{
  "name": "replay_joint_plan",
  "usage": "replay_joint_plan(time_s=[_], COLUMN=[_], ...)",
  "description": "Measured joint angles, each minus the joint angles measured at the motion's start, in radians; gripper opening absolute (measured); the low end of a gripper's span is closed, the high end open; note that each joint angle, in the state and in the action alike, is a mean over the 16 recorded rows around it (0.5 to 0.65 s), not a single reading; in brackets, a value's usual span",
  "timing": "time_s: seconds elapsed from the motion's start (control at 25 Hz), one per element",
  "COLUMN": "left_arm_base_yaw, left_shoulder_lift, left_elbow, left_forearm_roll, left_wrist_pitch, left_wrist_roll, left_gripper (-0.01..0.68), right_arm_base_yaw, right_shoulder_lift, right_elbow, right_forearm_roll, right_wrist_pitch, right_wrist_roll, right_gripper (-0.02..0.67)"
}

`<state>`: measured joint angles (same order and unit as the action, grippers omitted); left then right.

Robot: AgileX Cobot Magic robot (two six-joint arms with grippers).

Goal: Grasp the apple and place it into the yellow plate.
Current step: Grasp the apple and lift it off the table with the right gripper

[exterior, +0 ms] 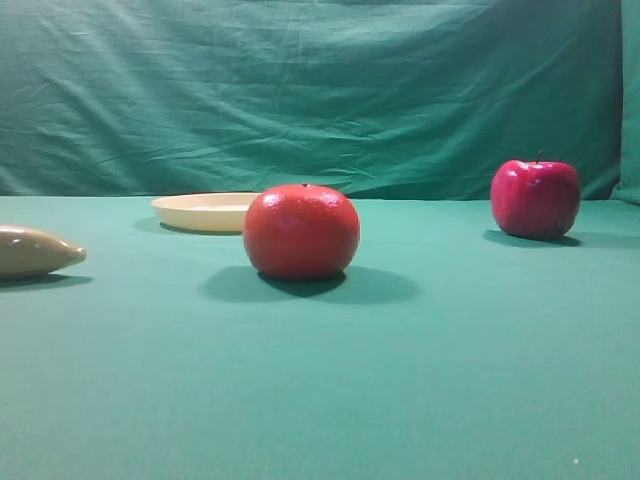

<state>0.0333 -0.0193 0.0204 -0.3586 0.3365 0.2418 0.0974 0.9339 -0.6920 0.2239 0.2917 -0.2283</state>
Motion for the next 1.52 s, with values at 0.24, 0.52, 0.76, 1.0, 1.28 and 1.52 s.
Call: replay_joint_plan(time_s=[0.24,0.52,0.76,1.0,1.28,1.52], left_arm_base_yaw=[0.000,0.000,0.000,0.000,0.000,0.000], left_shoulder_lift=[0.000,0.000,0.000,0.000,0.000,0.000], left_elbow=[0.000,0.000,0.000,0.000,0.000,0.000], left_forearm_roll=[0.000,0.000,0.000,0.000,0.000,0.000], left_wrist_pitch=[0.000,0.000,0.000,0.000,0.000,0.000], left_wrist_roll=[0.000,0.000,0.000,0.000,0.000,0.000], left_gripper=[0.157,0.157,0.157,0.157,0.157,0.157], right_arm_base_yaw=[0.002,0.044,0.086,0.112,0.110,0.104], right_shoulder_lift=[0.205,0.437,0.612,0.745,0.859,0.945], right_elbow=[-0.129,-0.297,-0.410,-0.498,-0.560,-0.579], right_forearm_roll=[0.010,-0.004,-0.023,-0.038,-0.041,-0.041], right_wrist_pitch=[0.043,0.147,0.166,0.143,0.103,0.069], right_wrist_roll=[-0.089,-0.140,-0.124,-0.087,-0.037,-0.001], right_gripper=[0.000,0.000,0.060,0.282,0.553,0.641])
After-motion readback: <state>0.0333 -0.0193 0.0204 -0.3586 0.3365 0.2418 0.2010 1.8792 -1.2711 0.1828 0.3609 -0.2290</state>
